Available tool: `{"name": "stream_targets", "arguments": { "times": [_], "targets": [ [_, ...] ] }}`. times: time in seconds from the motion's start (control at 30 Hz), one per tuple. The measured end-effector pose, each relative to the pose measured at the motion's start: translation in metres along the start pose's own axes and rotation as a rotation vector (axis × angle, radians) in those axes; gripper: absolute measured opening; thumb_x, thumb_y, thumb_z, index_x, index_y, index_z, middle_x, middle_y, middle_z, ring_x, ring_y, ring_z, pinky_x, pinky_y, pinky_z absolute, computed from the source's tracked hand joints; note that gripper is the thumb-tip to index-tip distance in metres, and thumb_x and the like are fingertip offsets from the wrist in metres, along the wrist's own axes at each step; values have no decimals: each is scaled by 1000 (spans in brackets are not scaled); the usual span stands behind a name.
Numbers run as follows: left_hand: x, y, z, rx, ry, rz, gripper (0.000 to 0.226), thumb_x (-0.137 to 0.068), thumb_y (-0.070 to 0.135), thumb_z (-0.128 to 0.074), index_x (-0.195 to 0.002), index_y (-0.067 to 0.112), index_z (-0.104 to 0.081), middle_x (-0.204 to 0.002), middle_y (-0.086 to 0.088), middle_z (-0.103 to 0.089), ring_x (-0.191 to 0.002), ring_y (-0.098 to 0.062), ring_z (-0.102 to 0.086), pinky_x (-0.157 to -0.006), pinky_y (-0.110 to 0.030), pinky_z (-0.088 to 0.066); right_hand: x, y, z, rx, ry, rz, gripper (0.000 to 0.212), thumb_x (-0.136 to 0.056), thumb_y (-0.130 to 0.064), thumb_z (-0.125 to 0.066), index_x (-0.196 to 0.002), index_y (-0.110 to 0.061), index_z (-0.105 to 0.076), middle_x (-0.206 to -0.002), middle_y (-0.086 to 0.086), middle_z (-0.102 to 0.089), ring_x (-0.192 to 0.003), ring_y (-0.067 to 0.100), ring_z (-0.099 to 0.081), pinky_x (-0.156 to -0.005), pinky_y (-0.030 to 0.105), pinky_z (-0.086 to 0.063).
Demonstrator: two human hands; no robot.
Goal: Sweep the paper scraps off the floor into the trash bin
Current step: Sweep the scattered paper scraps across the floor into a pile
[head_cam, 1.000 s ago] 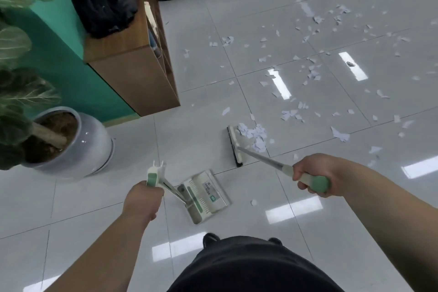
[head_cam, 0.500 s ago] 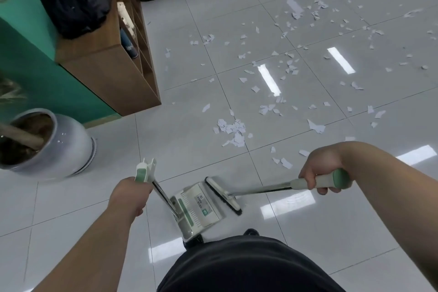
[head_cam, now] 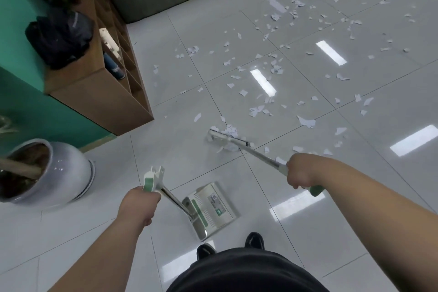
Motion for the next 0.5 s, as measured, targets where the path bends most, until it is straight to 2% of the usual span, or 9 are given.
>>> {"name": "stream_targets", "arguments": {
  "times": [0.1, 0.23, 0.33, 0.5],
  "targets": [
    [6, 20, -13, -44, -15, -32, 7, -79, 1, -50, -83, 6, -54, -69, -9, -42, -55, -24, -36, -50, -25, -34, 9, 40, -2, -218, 38, -47, 17, -82, -13, -65, -99, -8, -64, -78, 5, -69, -67, 22, -62, -58, 25, -46],
    [11, 51, -40, -89, -54, -80, 7, -79, 1, -50, -81, 7, -53, -68, -9, -43, -56, -24, -36, -50, -25, -33, 25, 96, -16, -418, 84, -107, 22, -78, -11, -65, -100, -13, -65, -73, 7, -65, -61, 25, -59, -54, 24, -47],
    [18, 73, -63, -112, -68, -142, 7, -81, 1, -51, -78, 7, -53, -65, -8, -43, -55, -24, -36, -49, -25, -33, 32, 134, -35, -542, 118, -182, 17, -78, -13, -61, -95, -13, -66, -79, 12, -69, -60, 28, -61, -52, 27, -50],
    [27, 103, -97, -145, -108, -214, 5, -82, 1, -53, -80, 6, -55, -66, -9, -45, -58, -27, -40, -51, -29, -38, 45, 187, -61, -670, 215, -286, 15, -84, -21, -55, -97, -14, -57, -88, 11, -73, -67, 30, -66, -61, 33, -52]
  ]
}}
Point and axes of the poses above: each hand's wrist, its own x-axis away from the middle knuckle, its own z-axis out of the back of the hand, y = z × x, the point moved 9 cm from there along -x, towards the middle knuckle
